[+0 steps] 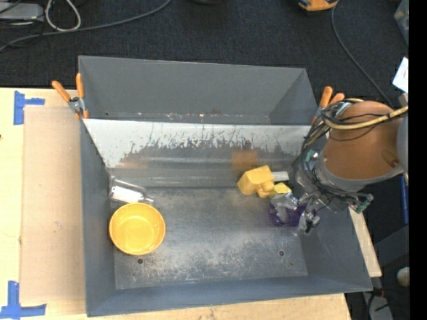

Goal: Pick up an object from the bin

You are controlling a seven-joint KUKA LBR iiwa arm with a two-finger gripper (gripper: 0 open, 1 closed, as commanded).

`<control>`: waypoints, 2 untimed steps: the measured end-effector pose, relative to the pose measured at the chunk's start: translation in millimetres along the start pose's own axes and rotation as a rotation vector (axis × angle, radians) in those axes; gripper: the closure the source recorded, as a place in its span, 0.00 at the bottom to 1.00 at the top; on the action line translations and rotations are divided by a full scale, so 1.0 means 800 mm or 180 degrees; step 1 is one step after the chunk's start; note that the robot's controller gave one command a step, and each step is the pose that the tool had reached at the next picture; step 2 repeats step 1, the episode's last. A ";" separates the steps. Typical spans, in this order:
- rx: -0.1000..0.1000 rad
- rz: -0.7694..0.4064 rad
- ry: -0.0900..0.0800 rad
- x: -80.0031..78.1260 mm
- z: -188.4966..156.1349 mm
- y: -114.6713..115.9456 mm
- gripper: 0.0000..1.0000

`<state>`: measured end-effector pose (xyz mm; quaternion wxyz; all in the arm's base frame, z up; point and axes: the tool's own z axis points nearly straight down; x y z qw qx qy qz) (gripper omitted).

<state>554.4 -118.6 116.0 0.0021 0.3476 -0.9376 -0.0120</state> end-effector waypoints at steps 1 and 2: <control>-0.0005 0.0008 -0.0005 -0.001 -0.040 0.002 1.00; -0.0005 0.0008 -0.0005 -0.001 -0.040 0.002 1.00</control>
Offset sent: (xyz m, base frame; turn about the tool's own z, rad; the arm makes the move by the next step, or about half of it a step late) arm 0.0012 0.0004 0.0482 0.0018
